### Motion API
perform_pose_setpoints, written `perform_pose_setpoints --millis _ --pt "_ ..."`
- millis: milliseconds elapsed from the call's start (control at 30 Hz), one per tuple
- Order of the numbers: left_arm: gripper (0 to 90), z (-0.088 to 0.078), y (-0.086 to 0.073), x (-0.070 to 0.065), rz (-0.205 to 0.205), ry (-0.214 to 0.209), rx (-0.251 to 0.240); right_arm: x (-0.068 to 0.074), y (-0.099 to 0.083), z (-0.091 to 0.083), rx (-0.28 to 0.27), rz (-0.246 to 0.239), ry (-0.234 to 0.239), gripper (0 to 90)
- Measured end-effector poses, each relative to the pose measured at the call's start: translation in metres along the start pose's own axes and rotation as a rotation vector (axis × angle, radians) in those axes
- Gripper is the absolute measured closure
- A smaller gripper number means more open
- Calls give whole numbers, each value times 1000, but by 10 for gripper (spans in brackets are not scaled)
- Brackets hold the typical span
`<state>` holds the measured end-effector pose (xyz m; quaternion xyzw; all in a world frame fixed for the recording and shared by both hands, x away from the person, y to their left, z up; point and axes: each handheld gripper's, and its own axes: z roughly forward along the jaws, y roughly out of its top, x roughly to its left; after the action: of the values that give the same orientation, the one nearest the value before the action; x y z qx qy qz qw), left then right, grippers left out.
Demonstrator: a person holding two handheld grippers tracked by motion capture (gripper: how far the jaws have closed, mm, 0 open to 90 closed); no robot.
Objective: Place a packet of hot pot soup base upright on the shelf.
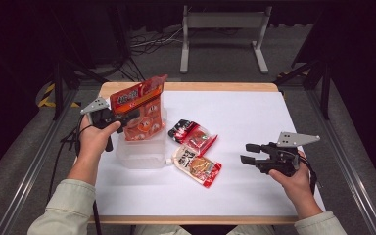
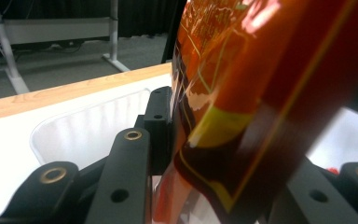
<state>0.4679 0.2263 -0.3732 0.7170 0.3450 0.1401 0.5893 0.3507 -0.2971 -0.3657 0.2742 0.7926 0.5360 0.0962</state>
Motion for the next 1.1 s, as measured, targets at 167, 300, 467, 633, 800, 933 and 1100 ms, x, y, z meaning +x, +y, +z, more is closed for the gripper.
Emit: perform_pose_setpoints --millis 167,300,467,633,800,933,1100 --pt "554 5 7 2 -5 87 8 -2 -1 2 3 6 -1 481" --pt "277 -1 11 -2 16 172 2 -4 0 3 -1 14 -7 474" --pt "149 -19 11 -9 30 234 -21 -4 0 6 3 14 -13 467" --pt "123 -39 13 -27 64 205 -17 -7 3 8 -9 30 -26 452" --pt "106 -57 12 -42 93 171 -26 -11 7 12 -2 40 -31 439" --pt "98 -64 9 -50 106 145 -41 -15 11 15 -4 47 -40 424" --pt "87 -72 3 -61 126 106 -31 -20 16 19 -6 47 -60 398"
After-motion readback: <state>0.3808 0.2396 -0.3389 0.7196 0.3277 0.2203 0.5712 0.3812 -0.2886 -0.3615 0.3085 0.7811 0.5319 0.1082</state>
